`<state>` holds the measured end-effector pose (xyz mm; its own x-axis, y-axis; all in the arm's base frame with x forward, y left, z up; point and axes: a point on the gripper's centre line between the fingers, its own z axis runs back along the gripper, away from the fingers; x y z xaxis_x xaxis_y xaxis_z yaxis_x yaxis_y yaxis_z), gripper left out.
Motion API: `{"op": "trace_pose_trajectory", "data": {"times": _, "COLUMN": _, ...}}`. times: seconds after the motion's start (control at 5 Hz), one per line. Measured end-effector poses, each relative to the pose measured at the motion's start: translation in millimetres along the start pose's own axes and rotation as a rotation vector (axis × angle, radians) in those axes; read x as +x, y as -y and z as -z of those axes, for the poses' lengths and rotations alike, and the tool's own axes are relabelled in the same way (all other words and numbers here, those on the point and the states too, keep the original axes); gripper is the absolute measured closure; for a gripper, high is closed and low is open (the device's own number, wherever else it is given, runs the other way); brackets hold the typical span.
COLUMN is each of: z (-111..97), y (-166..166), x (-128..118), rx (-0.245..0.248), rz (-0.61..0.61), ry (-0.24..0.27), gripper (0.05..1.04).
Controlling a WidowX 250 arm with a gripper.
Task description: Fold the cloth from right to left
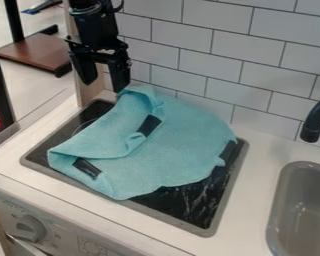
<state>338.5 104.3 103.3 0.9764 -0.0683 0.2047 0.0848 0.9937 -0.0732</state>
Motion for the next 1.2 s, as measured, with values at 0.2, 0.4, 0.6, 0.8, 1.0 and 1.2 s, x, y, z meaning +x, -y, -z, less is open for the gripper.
{"op": "trace_pose_trajectory", "data": {"times": 0.2, "z": 10, "y": 3, "x": -6, "rx": -0.016, "rz": -0.006, "ry": -0.032, "gripper": 0.085}}
{"op": "trace_pose_trajectory", "data": {"times": 0.4, "z": 19, "y": 23, "x": -22, "rx": -0.045, "rz": 0.01, "ry": -0.094, "gripper": 0.085}}
{"op": "trace_pose_trajectory", "data": {"times": 0.6, "z": 10, "y": 44, "x": -35, "rx": -0.004, "rz": 0.042, "ry": -0.114, "gripper": 0.085}}
{"op": "trace_pose_trajectory", "data": {"times": 0.8, "z": 5, "y": 68, "x": -46, "rx": 0.004, "rz": 0.02, "ry": -0.1, "gripper": 0.085}}
{"op": "trace_pose_trajectory", "data": {"times": 1.0, "z": 10, "y": 93, "x": -49, "rx": 0.001, "rz": -0.004, "ry": -0.1, "gripper": 0.085}}
{"op": "trace_pose_trajectory", "data": {"times": 1.2, "z": 13, "y": 118, "x": -45, "rx": 0.005, "rz": -0.014, "ry": -0.092, "gripper": 0.085}}
